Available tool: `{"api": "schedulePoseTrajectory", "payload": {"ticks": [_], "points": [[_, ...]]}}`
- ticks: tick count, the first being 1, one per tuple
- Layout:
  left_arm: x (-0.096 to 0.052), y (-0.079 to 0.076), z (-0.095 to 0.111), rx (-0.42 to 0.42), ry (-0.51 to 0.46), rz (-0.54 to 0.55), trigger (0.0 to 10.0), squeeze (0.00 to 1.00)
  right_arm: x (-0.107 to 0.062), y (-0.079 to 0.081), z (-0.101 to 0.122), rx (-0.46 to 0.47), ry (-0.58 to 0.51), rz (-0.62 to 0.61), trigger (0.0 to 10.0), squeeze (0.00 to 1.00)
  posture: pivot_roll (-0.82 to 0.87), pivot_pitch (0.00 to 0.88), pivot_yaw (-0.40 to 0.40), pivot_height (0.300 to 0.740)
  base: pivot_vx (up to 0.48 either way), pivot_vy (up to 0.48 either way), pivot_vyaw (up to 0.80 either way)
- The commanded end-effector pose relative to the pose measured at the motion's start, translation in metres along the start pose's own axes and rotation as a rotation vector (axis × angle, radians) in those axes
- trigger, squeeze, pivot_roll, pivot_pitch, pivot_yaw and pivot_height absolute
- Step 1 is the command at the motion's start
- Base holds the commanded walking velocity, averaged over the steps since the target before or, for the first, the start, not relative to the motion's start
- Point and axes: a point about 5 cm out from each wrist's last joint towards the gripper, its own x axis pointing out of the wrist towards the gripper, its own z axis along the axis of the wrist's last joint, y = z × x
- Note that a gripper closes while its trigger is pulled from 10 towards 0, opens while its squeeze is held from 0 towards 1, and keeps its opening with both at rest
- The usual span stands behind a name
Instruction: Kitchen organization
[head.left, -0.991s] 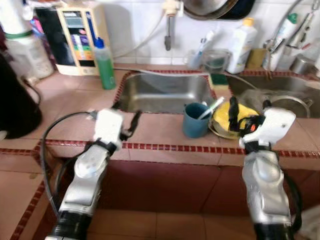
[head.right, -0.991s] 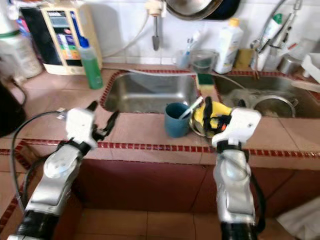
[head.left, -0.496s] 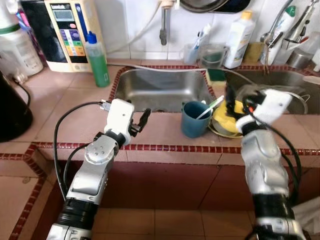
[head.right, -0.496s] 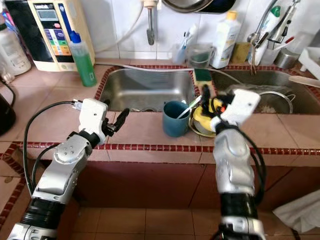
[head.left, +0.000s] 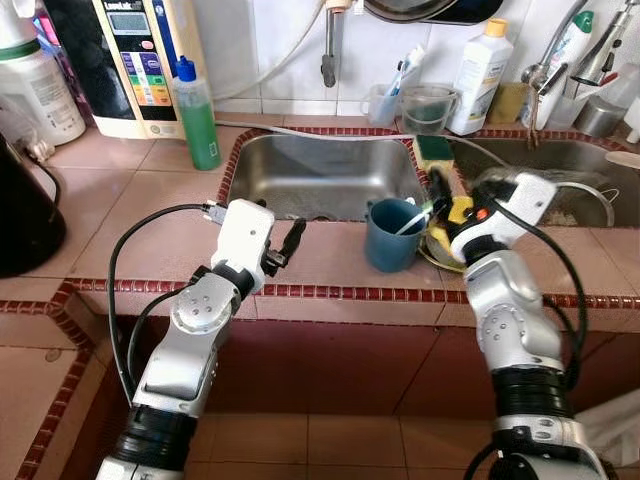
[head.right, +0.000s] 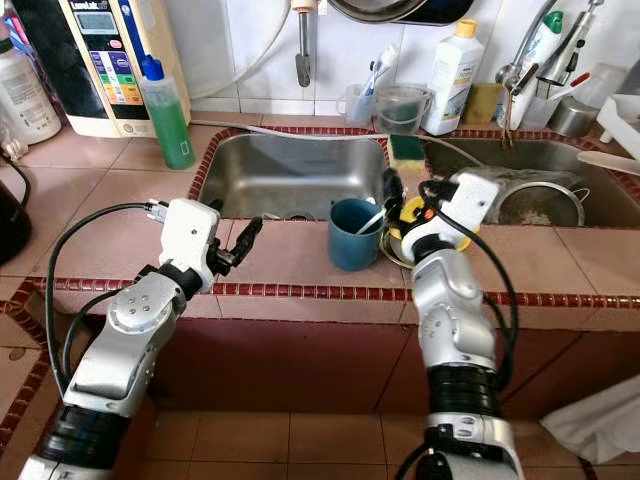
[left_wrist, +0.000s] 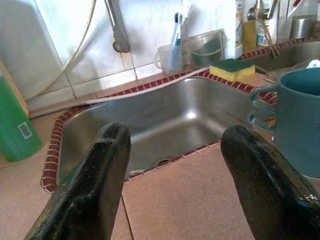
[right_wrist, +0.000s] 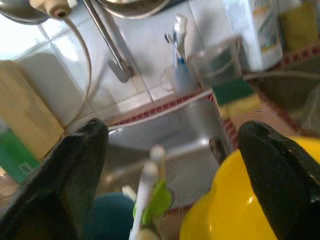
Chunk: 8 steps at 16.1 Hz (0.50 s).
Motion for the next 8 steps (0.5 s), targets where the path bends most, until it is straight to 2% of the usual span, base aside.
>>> {"api": "schedulePoseTrajectory", "payload": {"ticks": [1,5,7,8], "points": [[-0.002,-0.003,0.002,0.012,-0.003,-0.002,10.0,0.0,0.002,0.0,-0.002,0.05,0.025,-0.013,0.0,0.0,-0.02,0.034,-0.005,0.74,0.0,0.0,0.0],[-0.002,-0.006,0.004,0.002,-0.013,-0.013,10.0,0.0,0.001,0.0,-0.005,0.053,0.034,-0.005,0.0,0.0,-0.02,0.032,-0.008,0.74,0.0,0.0,0.0],[-0.005,-0.012,0.007,-0.008,-0.03,-0.079,10.0,0.0,0.001,0.0,-0.005,0.052,0.037,-0.006,0.0,0.0,-0.02,0.029,-0.009,0.74,0.0,0.0,0.0],[-0.009,-0.02,0.012,0.011,-0.061,-0.153,10.0,0.0,0.001,-0.001,-0.005,0.05,0.039,-0.009,0.0,0.0,-0.02,0.029,-0.009,0.74,0.0,0.0,0.0]]}}
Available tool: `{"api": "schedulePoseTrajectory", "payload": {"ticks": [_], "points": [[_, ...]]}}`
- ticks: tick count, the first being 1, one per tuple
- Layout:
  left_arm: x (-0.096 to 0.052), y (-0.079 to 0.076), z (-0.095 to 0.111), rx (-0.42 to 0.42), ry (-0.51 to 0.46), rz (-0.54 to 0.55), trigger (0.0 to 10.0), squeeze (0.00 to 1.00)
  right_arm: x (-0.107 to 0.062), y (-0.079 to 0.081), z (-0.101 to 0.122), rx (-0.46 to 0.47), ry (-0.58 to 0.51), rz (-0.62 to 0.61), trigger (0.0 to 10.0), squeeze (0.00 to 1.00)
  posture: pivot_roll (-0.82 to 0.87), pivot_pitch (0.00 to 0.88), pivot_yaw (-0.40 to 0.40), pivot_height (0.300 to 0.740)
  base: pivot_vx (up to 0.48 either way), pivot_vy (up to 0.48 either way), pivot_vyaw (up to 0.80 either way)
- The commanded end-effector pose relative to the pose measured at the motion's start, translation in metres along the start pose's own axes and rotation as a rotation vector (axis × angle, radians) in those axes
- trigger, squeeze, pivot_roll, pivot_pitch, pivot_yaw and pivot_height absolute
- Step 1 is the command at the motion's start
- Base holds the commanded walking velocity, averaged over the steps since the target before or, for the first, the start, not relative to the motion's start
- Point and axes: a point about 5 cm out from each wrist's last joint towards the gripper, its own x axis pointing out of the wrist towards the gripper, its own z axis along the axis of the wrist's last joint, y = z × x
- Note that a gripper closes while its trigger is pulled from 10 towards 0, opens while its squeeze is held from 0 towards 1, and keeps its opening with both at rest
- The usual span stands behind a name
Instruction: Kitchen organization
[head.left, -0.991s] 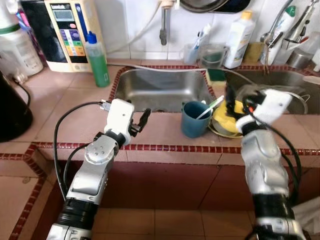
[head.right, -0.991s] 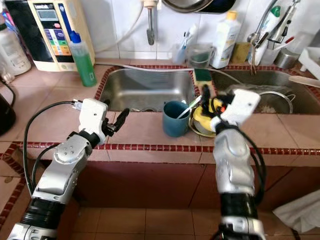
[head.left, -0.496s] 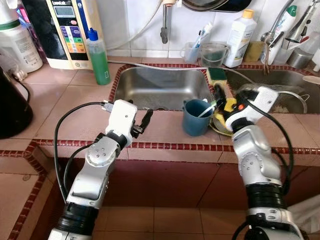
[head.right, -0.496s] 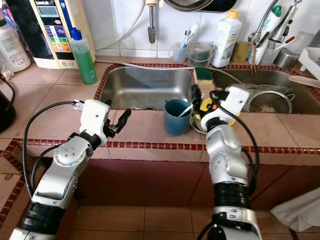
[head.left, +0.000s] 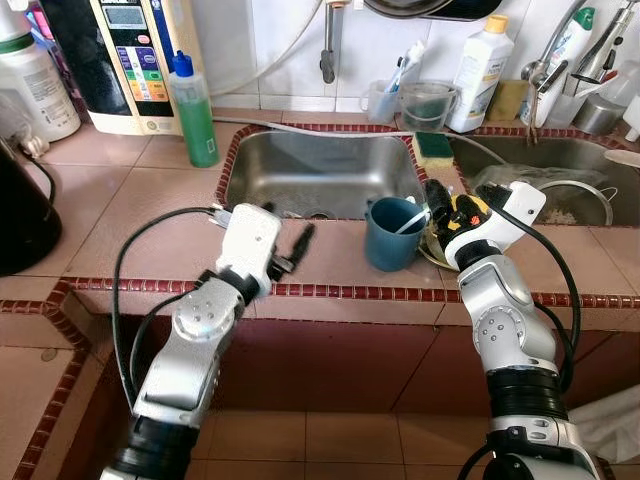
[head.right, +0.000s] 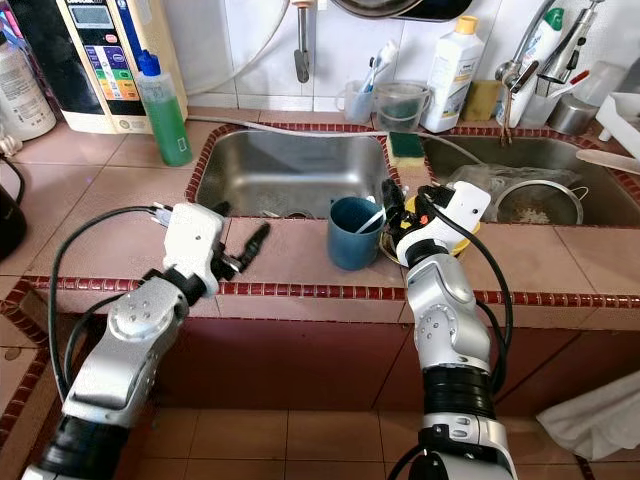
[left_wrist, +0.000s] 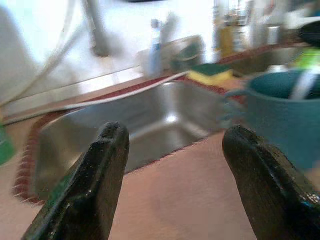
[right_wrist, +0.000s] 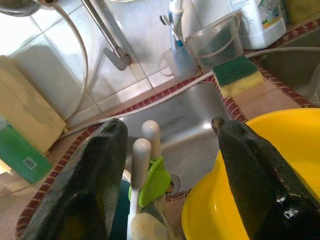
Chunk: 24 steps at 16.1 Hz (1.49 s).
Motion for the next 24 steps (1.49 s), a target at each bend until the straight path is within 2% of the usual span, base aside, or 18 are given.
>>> {"api": "schedulePoseTrajectory", "payload": {"ticks": [1,2,3,21,22,23,24], "points": [[-0.002,-0.008,0.009,0.035,-0.042,-0.068,10.0,0.0,0.002,0.001,0.001,0.005,0.008,0.003,0.0,0.0,-0.02,0.028,-0.01,0.74,0.0,0.0,0.0],[-0.005,-0.013,0.012,0.012,-0.064,-0.098,10.0,0.0,0.002,0.0,0.001,0.003,0.009,0.004,0.0,0.0,-0.02,0.028,-0.01,0.74,0.0,0.0,0.0],[-0.006,-0.014,0.013,0.039,-0.068,-0.116,10.0,0.0,0.002,0.0,0.001,0.003,0.01,0.004,0.0,0.0,-0.02,0.028,-0.01,0.74,0.0,0.0,0.0],[-0.008,-0.022,0.01,0.045,-0.043,-0.131,10.0,0.0,0.007,0.008,0.004,0.017,0.001,0.029,0.0,0.0,0.0,0.024,-0.012,0.74,0.0,0.0,0.0],[-0.009,-0.022,0.01,0.042,-0.042,-0.129,10.0,0.0,0.007,0.011,0.007,0.015,-0.013,0.052,8.5,0.0,0.0,0.025,-0.013,0.74,0.0,0.0,0.0],[-0.009,-0.021,0.01,0.042,-0.041,-0.125,10.0,0.0,0.007,0.015,0.012,0.025,-0.035,0.073,10.0,0.0,0.0,0.031,-0.014,0.74,0.0,0.0,0.0],[-0.009,-0.021,0.01,0.042,-0.04,-0.12,10.0,0.0,0.007,0.02,0.017,0.026,-0.051,0.102,10.0,0.0,0.0,0.033,-0.014,0.74,0.0,0.0,0.0]]}}
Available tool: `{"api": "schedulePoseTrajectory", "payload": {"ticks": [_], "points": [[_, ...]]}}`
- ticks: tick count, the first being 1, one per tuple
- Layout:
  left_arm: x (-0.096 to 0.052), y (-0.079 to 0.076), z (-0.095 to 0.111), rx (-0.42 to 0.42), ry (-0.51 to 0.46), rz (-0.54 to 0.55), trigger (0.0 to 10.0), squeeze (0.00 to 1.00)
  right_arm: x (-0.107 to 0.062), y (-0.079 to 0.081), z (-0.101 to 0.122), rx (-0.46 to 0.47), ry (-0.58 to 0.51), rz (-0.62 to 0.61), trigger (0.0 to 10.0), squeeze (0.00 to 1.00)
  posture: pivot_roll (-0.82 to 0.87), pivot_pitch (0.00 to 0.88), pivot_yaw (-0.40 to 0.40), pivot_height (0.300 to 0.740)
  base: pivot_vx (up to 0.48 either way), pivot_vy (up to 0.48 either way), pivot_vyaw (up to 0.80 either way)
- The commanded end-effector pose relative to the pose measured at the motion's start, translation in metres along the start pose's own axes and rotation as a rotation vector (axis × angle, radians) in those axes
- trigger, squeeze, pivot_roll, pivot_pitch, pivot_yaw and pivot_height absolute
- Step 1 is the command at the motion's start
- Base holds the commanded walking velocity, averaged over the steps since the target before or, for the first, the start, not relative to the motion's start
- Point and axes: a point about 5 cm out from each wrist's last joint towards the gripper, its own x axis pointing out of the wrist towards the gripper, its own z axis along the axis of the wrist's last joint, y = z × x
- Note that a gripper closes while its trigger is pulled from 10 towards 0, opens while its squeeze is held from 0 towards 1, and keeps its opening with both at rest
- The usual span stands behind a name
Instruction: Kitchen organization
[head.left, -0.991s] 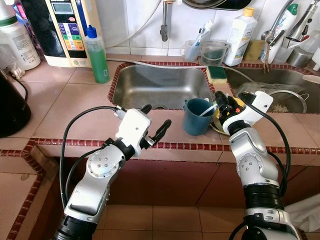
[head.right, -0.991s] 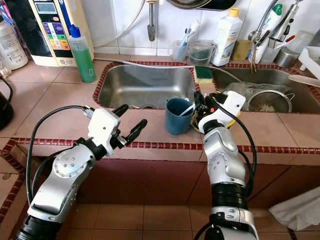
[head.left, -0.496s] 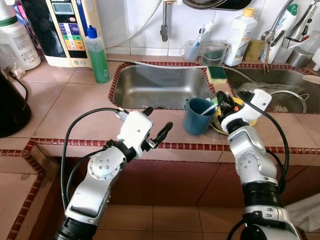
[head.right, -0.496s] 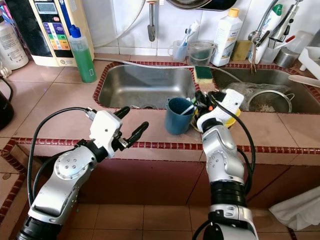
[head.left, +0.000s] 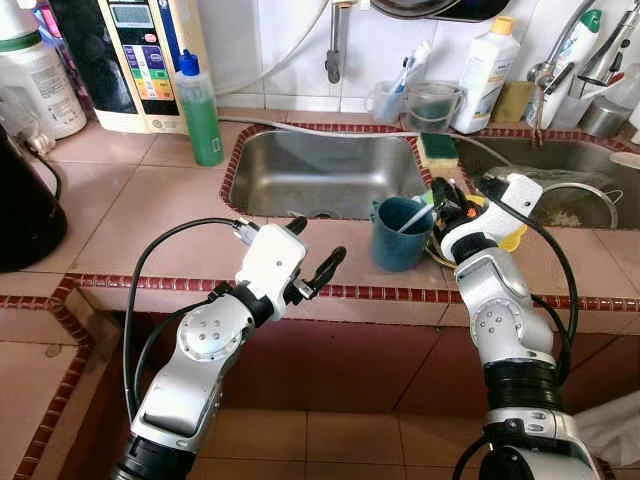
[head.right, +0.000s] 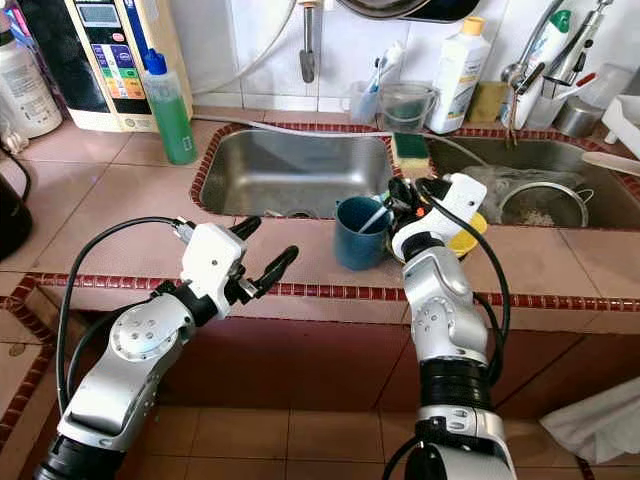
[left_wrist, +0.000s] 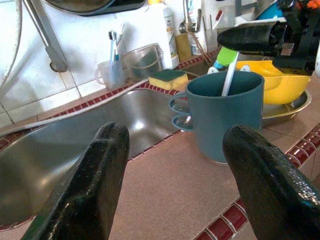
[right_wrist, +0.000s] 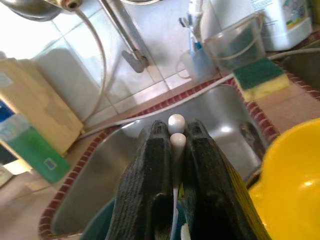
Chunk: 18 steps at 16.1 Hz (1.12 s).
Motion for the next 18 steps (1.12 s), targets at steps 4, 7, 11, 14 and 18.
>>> {"api": "schedulePoseTrajectory", "payload": {"ticks": [4,7,11,14,18], "points": [[0.0,-0.001,0.006,0.012,-0.015,0.008,10.0,0.0,0.005,0.026,0.031,0.0,-0.092,0.111,10.0,0.0,0.0,0.033,-0.018,0.74,0.0,0.0,0.0],[0.001,-0.001,0.006,0.01,-0.019,0.013,10.0,0.0,0.004,0.033,0.047,0.001,-0.127,0.135,10.0,0.0,-0.01,0.032,-0.022,0.74,0.0,0.0,0.0],[0.002,0.0,0.006,0.003,-0.023,0.017,10.0,0.0,0.002,0.043,0.069,0.005,-0.176,0.164,10.0,0.0,-0.01,0.029,-0.022,0.74,0.0,0.0,0.0],[0.003,0.006,0.006,-0.013,-0.029,0.04,10.0,0.0,-0.002,0.046,0.092,0.0,-0.261,0.183,10.0,0.0,-0.01,0.024,-0.024,0.74,0.0,0.0,0.0],[0.003,0.031,0.008,-0.041,-0.046,0.126,10.0,0.0,-0.01,0.024,0.12,-0.172,-0.418,0.086,10.0,0.0,-0.01,0.016,-0.03,0.74,0.0,0.0,0.0]]}}
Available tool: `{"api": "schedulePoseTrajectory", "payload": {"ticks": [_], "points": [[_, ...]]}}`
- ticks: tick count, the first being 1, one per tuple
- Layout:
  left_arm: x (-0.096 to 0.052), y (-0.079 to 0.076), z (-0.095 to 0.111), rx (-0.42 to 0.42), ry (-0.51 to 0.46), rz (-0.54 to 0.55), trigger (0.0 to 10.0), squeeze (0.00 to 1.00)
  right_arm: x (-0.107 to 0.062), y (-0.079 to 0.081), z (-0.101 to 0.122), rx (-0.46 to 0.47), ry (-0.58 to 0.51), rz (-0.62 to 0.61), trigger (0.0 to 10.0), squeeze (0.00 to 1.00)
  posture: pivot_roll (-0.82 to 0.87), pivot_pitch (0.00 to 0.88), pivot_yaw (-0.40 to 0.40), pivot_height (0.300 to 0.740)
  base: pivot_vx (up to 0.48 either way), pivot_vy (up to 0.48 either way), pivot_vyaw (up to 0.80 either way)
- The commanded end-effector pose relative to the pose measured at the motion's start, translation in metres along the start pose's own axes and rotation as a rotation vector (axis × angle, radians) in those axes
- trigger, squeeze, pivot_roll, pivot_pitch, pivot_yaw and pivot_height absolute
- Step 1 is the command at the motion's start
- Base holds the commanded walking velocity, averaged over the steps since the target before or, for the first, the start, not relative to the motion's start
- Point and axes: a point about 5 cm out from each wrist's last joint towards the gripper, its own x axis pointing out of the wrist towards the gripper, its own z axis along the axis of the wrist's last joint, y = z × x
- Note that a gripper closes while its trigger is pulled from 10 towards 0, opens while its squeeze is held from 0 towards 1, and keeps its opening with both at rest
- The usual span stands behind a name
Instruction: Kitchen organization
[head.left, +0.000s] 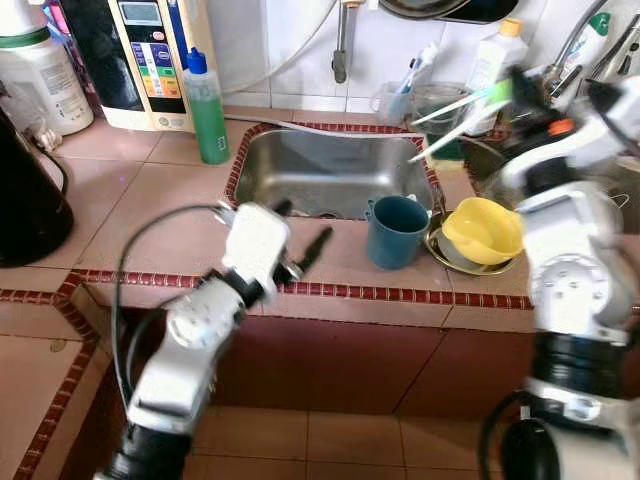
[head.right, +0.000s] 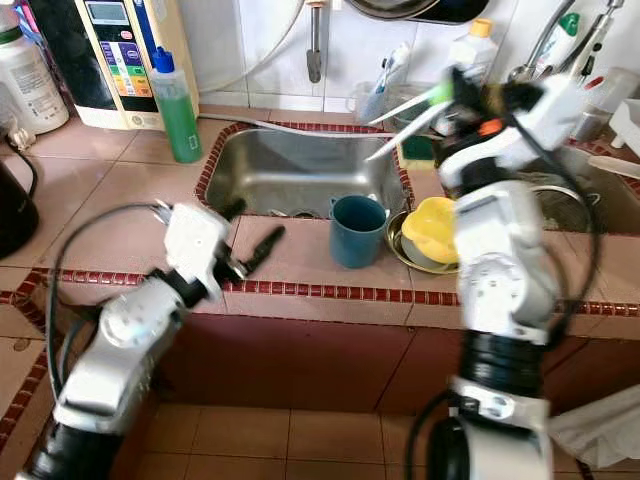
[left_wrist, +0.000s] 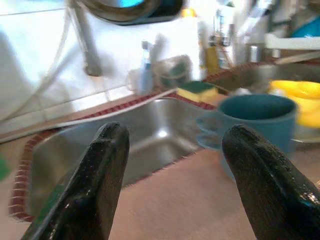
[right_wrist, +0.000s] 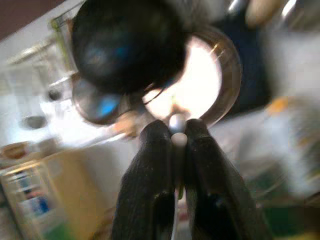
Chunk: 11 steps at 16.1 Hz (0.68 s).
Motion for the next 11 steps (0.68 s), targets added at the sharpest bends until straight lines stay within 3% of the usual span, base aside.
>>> {"api": "schedulePoseTrajectory", "payload": {"ticks": [1,2,5,8,11], "points": [[0.0,0.013,0.001,-0.004,-0.006,0.06,10.0,0.0,-0.003,-0.012,0.002,-0.161,-0.018,-0.055,10.0,0.0,-0.01,0.011,-0.031,0.74,0.0,0.0,0.0],[0.0,0.025,0.0,0.012,0.004,0.121,10.0,0.0,-0.006,-0.019,0.0,-0.236,-0.006,-0.076,10.0,0.0,-0.01,0.01,-0.032,0.74,0.0,0.0,0.0],[-0.002,0.046,0.001,0.003,-0.005,0.201,10.0,0.0,-0.016,-0.025,-0.008,-0.267,0.035,-0.088,10.0,0.0,-0.01,0.0,-0.033,0.74,0.0,0.0,0.0],[-0.001,0.058,0.0,-0.045,0.008,0.208,10.0,0.0,-0.022,-0.023,-0.018,-0.307,0.047,-0.076,10.0,0.0,-0.01,0.0,-0.028,0.74,0.0,0.0,0.0],[0.001,0.058,0.002,-0.073,-0.01,0.193,10.0,0.0,-0.021,-0.023,-0.017,-0.319,0.04,-0.072,10.0,0.0,-0.02,0.0,-0.025,0.74,0.0,0.0,0.0]]}}
